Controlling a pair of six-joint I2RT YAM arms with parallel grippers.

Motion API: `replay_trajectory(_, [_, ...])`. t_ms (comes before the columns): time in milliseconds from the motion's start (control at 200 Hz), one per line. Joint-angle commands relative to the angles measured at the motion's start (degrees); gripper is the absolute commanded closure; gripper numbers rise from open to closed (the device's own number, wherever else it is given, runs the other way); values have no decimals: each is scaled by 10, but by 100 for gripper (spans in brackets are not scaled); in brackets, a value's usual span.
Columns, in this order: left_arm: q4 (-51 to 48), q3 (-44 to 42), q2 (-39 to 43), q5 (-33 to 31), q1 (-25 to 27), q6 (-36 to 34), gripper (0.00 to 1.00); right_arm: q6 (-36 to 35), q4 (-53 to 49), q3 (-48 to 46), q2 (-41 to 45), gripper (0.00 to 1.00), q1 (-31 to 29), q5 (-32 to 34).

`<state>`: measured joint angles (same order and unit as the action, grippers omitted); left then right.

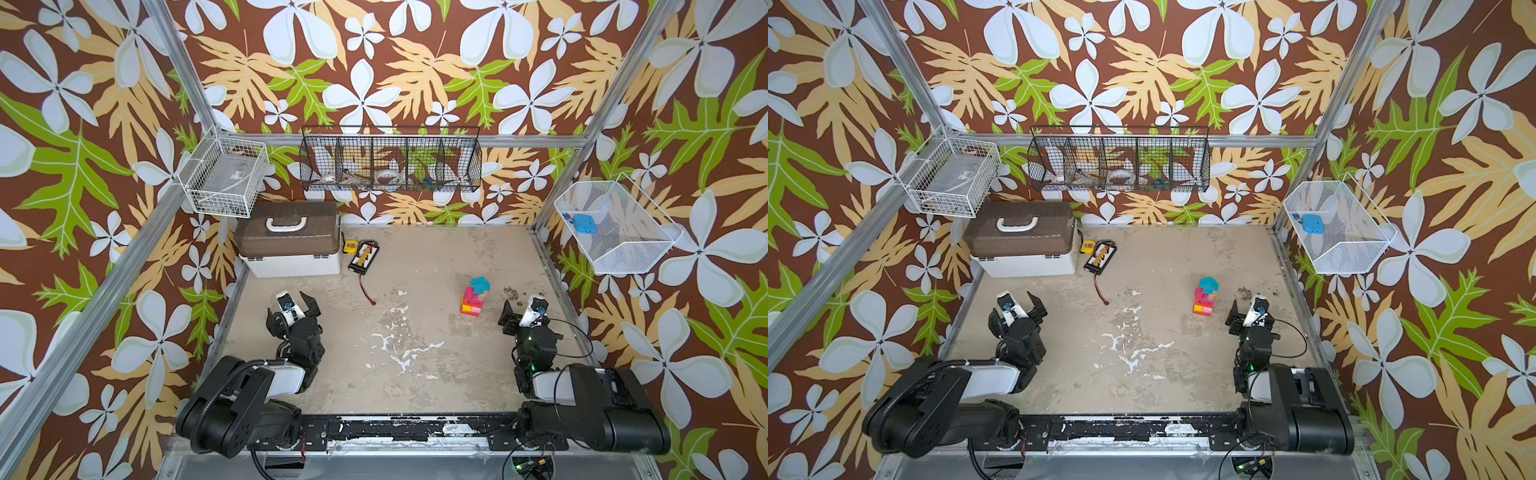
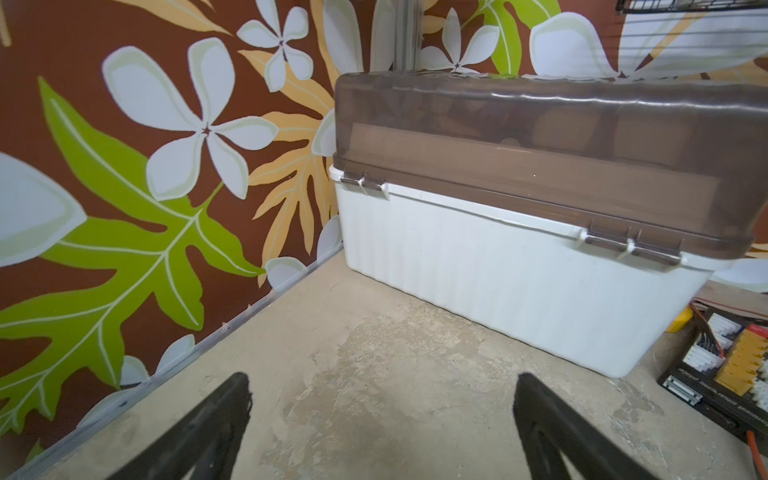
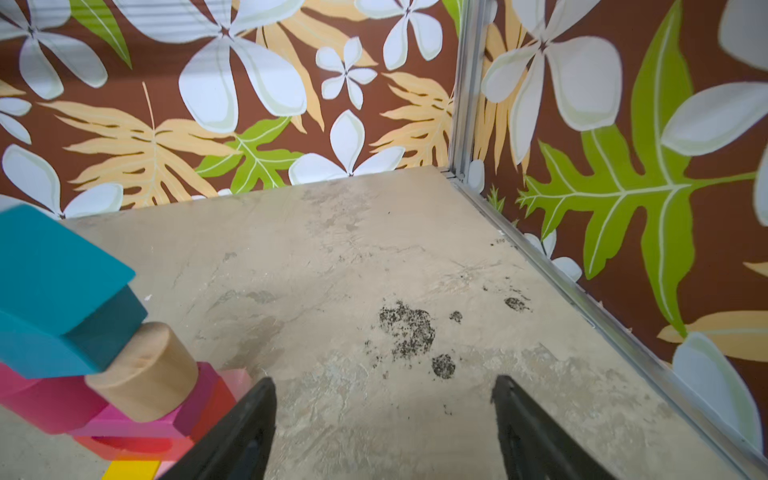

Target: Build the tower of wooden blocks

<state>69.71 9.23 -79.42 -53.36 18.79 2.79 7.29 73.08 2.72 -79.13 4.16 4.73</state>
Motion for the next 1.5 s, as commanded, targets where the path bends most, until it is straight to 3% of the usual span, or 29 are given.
replay_trajectory(0, [157, -17, -53, 46, -7, -73, 0, -10, 58, 15, -19, 22, 0, -21])
replay_trajectory(35, [167, -12, -63, 48, -7, -80, 0, -10, 60, 14, -19, 22, 0, -21])
replay_trajectory(105, [40, 14, -31, 95, -22, -35, 0, -11, 80, 9, -29, 22, 0, -23])
replay_trajectory(185, [58, 9, -34, 146, -47, -33, 0, -12, 82, 8, -34, 17, 0, -27])
replay_trajectory(210, [46, 11, -31, 154, -51, -26, 0, -12, 77, 11, -33, 13, 0, -26])
replay_trajectory(225, [38, 12, -28, 161, -54, -22, 0, -12, 79, 12, -33, 2, 0, -27])
replay_trajectory(235, [33, 12, -26, 166, -55, -19, 0, -12, 81, 12, -34, 0, 0, -27])
replay_trajectory(325, [46, -1, -20, 223, -79, -7, 0, -12, 80, 11, -34, 0, 0, -26])
replay_trajectory(420, [51, -15, -32, 327, -120, 13, 1, -14, 65, 19, -34, 0, -3, -21])
replay_trajectory(460, [129, -25, -62, 319, -128, 5, 0, -17, 46, 30, -36, 0, -5, -20])
replay_trajectory(520, [41, -13, -29, 331, -130, 25, 0, -25, 16, 48, -39, 0, -15, -15])
replay_trajectory(580, [116, -23, -59, 325, -131, 9, 0, -35, -13, 68, -46, 0, -24, -13])
replay_trajectory(641, [47, -13, -32, 331, -131, 25, 0, -45, -24, 76, -48, 0, -32, -8])
replay_trajectory(706, [110, -23, -54, 325, -131, 11, 0, -44, -23, 76, -47, 0, -32, -8])
replay_trajectory(771, [58, -16, -34, 329, -132, 23, 0, -44, -22, 76, -48, 0, -32, -8])
replay_trajectory(846, [103, -22, -51, 326, -131, 12, 0, -44, -23, 76, -47, 0, -32, -8])
replay_trajectory(1491, [91, -20, -47, 325, -131, 15, 0, -44, -24, 76, -48, 0, -32, -7])
